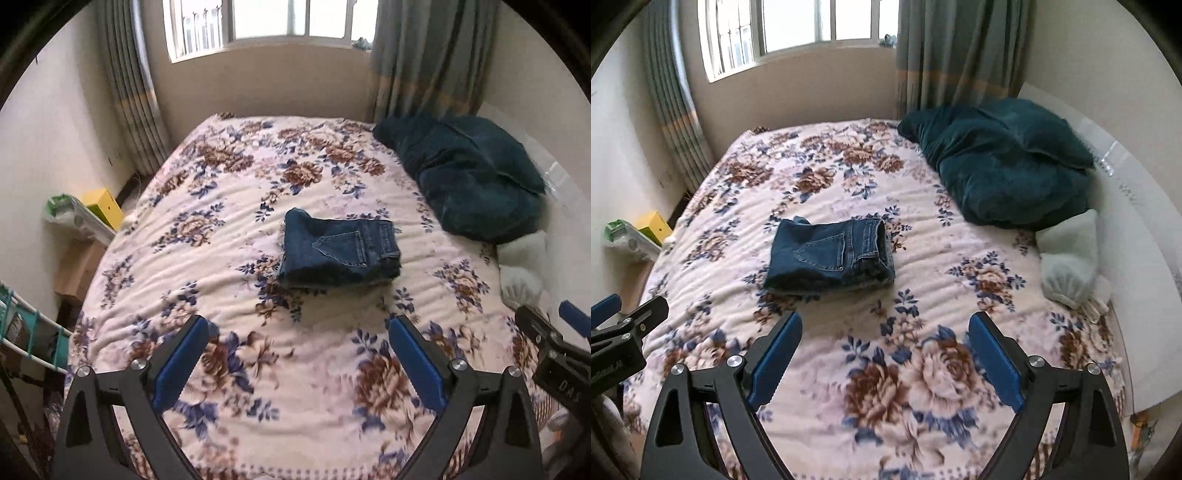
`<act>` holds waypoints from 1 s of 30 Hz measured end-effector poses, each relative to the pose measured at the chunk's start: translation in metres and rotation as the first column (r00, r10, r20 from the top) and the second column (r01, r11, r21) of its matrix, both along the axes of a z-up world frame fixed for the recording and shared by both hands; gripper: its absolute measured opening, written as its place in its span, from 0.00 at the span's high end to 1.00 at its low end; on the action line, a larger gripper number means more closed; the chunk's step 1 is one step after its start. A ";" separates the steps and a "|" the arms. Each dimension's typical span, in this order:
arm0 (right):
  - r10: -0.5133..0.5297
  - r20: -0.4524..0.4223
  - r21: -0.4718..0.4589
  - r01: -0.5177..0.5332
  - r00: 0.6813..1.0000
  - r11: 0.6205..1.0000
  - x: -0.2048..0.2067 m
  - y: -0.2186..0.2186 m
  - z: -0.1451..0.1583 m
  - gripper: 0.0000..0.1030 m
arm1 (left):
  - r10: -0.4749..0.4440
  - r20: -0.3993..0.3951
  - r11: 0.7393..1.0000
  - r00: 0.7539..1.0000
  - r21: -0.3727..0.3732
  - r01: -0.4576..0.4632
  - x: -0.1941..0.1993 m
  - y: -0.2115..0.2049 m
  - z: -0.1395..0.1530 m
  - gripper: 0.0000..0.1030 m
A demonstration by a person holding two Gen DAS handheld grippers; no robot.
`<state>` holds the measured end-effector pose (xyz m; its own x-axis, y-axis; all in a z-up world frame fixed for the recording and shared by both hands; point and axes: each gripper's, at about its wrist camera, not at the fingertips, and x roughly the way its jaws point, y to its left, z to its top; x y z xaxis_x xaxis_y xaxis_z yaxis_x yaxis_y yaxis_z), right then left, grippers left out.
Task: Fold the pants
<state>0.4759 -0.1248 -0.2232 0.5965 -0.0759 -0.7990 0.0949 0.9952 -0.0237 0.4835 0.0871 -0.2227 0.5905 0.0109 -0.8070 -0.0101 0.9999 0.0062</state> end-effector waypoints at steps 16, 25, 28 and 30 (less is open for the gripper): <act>0.068 0.108 0.026 -0.072 0.992 0.997 -0.224 -0.038 0.164 0.08 | 0.012 0.135 1.000 0.991 0.018 -0.015 -0.176 -0.033 0.124 0.03; 0.113 0.178 -0.001 -0.115 0.977 0.993 -0.298 -0.054 0.248 0.08 | 0.046 0.210 0.998 0.977 0.022 -0.052 -0.238 -0.051 0.178 0.03; 0.124 0.193 0.000 -0.126 0.973 0.992 -0.314 -0.056 0.265 0.08 | 0.049 0.230 0.998 0.972 0.035 -0.059 -0.251 -0.057 0.190 0.03; 0.132 0.194 0.006 -0.136 0.972 0.991 -0.321 -0.057 0.274 0.08 | 0.056 0.231 0.997 0.971 0.031 -0.064 -0.257 -0.059 0.196 0.03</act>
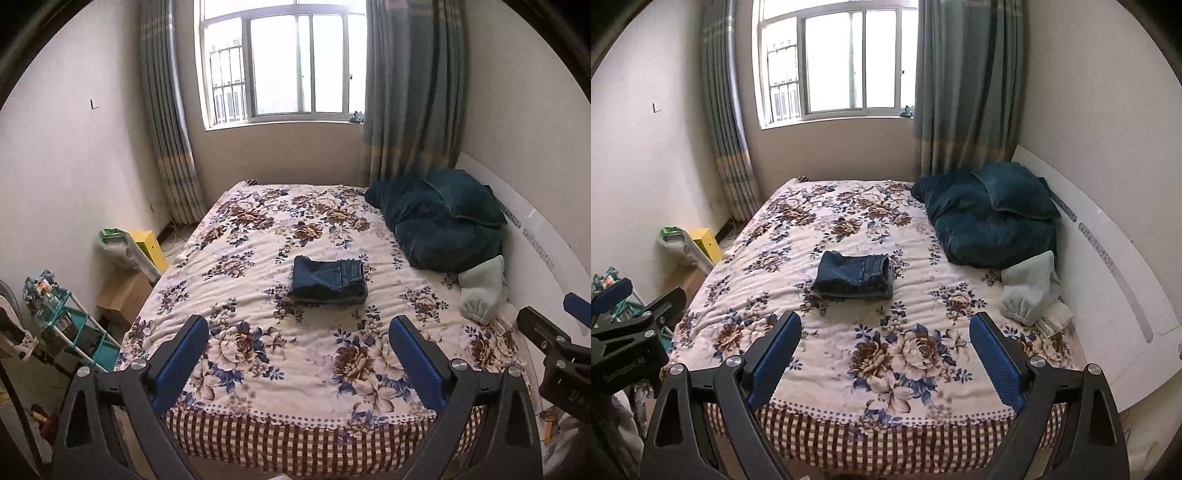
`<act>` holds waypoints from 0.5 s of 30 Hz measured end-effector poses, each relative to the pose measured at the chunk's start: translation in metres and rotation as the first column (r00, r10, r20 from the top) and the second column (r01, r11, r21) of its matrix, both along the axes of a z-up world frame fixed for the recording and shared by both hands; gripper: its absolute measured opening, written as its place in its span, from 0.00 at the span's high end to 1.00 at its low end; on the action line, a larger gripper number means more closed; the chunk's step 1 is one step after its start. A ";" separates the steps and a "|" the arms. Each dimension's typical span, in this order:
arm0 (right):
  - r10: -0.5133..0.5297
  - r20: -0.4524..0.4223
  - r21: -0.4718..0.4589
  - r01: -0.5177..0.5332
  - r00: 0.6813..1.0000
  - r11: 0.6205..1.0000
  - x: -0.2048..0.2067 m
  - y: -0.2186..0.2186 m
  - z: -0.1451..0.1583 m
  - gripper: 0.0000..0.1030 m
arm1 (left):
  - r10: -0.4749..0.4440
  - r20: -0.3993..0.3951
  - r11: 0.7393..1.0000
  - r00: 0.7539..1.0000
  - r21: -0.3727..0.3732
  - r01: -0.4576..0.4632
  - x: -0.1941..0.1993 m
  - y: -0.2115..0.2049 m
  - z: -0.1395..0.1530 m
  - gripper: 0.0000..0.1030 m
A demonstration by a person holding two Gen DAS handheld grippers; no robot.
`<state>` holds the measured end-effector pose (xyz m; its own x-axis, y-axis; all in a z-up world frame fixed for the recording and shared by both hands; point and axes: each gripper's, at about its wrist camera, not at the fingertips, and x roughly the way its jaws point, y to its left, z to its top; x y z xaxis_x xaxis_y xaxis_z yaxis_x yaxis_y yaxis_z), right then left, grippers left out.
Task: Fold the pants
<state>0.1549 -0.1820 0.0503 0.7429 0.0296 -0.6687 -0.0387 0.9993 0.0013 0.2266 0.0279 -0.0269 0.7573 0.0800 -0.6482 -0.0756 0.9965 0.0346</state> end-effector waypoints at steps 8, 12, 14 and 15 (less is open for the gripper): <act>0.028 0.003 0.010 -0.028 1.000 1.000 -0.009 -0.007 0.022 0.08 | 0.012 0.016 1.000 1.000 0.011 -0.012 -0.005 -0.010 0.009 0.03; 0.043 0.006 0.014 -0.043 0.999 0.999 -0.004 -0.008 0.026 0.08 | 0.022 0.012 1.000 1.000 0.004 -0.022 -0.006 -0.011 0.006 0.03; 0.047 0.006 0.018 -0.047 0.999 0.999 -0.002 -0.008 0.027 0.08 | 0.028 0.006 1.000 1.000 0.000 -0.028 -0.004 -0.011 0.003 0.03; 0.048 0.008 0.016 -0.048 0.999 0.999 0.000 -0.007 0.026 0.08 | 0.030 -0.002 1.000 1.000 -0.005 -0.030 -0.002 -0.010 0.001 0.03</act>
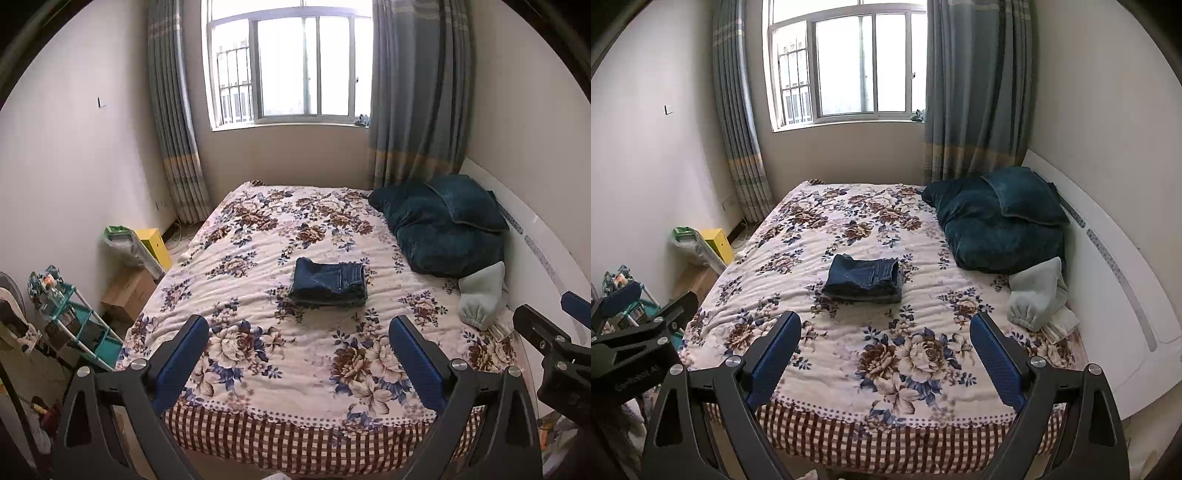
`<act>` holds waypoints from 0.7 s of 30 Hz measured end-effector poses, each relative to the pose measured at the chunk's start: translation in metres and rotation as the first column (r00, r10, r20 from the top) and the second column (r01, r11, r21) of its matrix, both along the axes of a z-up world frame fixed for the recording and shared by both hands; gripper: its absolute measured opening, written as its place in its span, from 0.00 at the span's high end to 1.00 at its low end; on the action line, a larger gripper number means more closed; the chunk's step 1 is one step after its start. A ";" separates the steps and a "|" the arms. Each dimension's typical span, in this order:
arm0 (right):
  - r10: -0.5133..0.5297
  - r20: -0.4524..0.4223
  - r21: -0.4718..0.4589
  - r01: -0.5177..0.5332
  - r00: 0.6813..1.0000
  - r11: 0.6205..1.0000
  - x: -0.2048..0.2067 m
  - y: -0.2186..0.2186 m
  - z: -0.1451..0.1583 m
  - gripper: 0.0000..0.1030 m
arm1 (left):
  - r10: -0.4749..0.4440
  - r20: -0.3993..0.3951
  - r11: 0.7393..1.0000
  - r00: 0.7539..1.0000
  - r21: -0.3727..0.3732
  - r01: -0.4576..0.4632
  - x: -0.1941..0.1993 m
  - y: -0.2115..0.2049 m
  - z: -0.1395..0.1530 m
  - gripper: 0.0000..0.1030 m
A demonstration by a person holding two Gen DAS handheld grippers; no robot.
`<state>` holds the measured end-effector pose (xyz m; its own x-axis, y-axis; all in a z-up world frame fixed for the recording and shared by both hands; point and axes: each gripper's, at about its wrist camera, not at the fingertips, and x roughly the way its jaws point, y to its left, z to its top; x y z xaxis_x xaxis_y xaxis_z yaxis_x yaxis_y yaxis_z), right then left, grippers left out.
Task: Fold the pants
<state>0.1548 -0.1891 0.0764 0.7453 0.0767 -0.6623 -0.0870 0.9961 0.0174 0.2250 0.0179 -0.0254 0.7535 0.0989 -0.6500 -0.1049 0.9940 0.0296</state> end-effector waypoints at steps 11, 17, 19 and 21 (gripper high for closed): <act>-0.030 -0.032 0.011 0.030 0.999 0.999 0.037 0.005 -0.031 0.05 | 0.023 -0.015 0.999 1.000 0.042 -0.022 0.030 0.002 -0.020 0.00; -0.061 -0.058 -0.013 0.061 0.996 0.998 0.078 0.012 -0.058 0.05 | 0.025 -0.063 0.999 0.998 0.025 -0.024 0.061 0.006 -0.037 0.00; -0.074 -0.069 -0.029 0.072 0.995 0.997 0.093 0.014 -0.067 0.05 | 0.030 -0.077 0.999 0.997 0.039 -0.027 0.073 0.005 -0.043 0.00; -0.082 -0.082 -0.040 0.079 0.993 0.996 0.107 0.014 -0.075 0.05 | 0.034 -0.091 0.999 0.995 0.042 -0.030 0.084 0.005 -0.050 0.00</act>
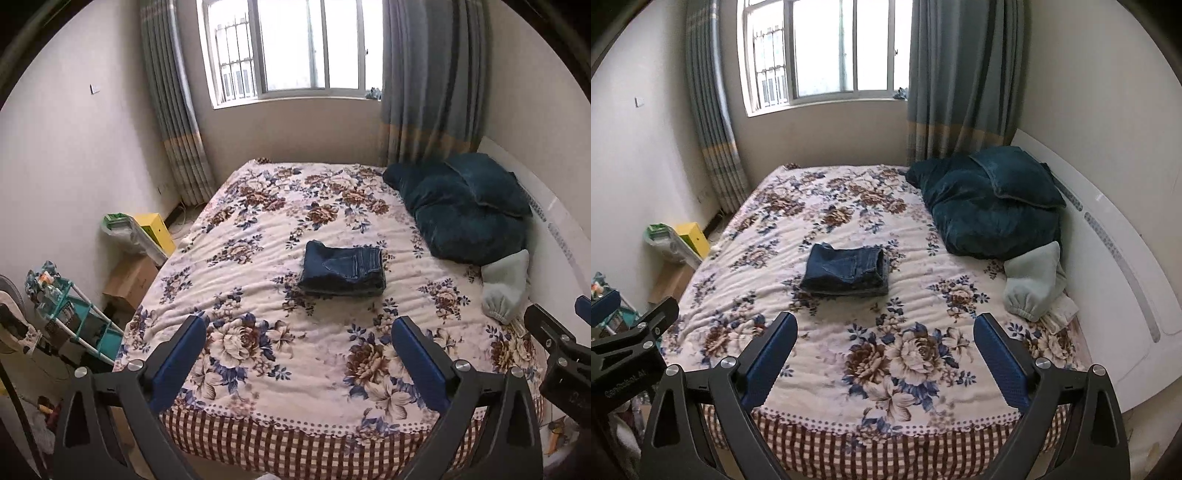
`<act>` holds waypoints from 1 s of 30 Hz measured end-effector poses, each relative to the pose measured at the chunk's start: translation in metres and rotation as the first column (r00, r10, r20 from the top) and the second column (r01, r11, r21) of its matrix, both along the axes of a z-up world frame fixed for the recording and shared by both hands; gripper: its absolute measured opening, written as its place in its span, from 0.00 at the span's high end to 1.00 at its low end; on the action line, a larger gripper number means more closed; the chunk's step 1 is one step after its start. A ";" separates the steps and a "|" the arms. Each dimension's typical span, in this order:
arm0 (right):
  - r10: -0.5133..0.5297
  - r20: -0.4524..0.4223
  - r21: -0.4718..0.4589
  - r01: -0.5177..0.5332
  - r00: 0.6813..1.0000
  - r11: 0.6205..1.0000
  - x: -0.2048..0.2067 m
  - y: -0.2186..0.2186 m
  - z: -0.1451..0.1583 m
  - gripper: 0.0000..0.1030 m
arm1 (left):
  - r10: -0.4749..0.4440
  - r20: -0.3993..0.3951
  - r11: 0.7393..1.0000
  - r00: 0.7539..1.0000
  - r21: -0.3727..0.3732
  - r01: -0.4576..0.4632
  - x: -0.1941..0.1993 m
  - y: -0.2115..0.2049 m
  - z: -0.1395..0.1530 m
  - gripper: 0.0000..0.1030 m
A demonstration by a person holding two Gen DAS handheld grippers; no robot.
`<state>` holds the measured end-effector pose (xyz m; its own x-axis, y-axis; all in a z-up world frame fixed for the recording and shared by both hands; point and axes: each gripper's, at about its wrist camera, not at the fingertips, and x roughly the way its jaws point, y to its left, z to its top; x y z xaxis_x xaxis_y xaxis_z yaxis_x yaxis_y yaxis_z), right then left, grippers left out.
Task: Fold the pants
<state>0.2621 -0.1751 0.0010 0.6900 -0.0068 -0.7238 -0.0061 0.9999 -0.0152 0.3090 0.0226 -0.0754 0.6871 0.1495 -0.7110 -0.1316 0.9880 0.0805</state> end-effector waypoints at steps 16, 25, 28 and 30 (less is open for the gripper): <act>-0.029 -0.042 -0.038 0.028 0.999 0.999 0.073 0.009 -0.034 0.05 | 0.008 -0.028 0.999 1.000 0.032 -0.007 0.053 -0.002 -0.018 0.00; -0.039 -0.008 -0.033 0.038 0.999 0.999 0.083 0.013 -0.039 0.03 | -0.003 -0.002 1.000 1.000 0.012 0.003 0.060 -0.002 -0.018 0.00; -0.043 -0.006 -0.032 0.042 0.999 0.999 0.082 0.014 -0.042 0.03 | -0.005 -0.003 1.000 1.000 0.012 0.005 0.061 -0.002 -0.018 0.00; -0.041 -0.008 -0.034 0.041 0.999 0.999 0.083 0.013 -0.040 0.03 | -0.007 0.000 1.000 1.000 0.007 0.007 0.061 -0.001 -0.017 0.00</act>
<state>0.3450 -0.1619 -0.0394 0.6821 -0.0599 -0.7288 0.0347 0.9982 -0.0495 0.3703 0.0218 -0.0929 0.6881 0.1495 -0.7101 -0.1248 0.9884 0.0871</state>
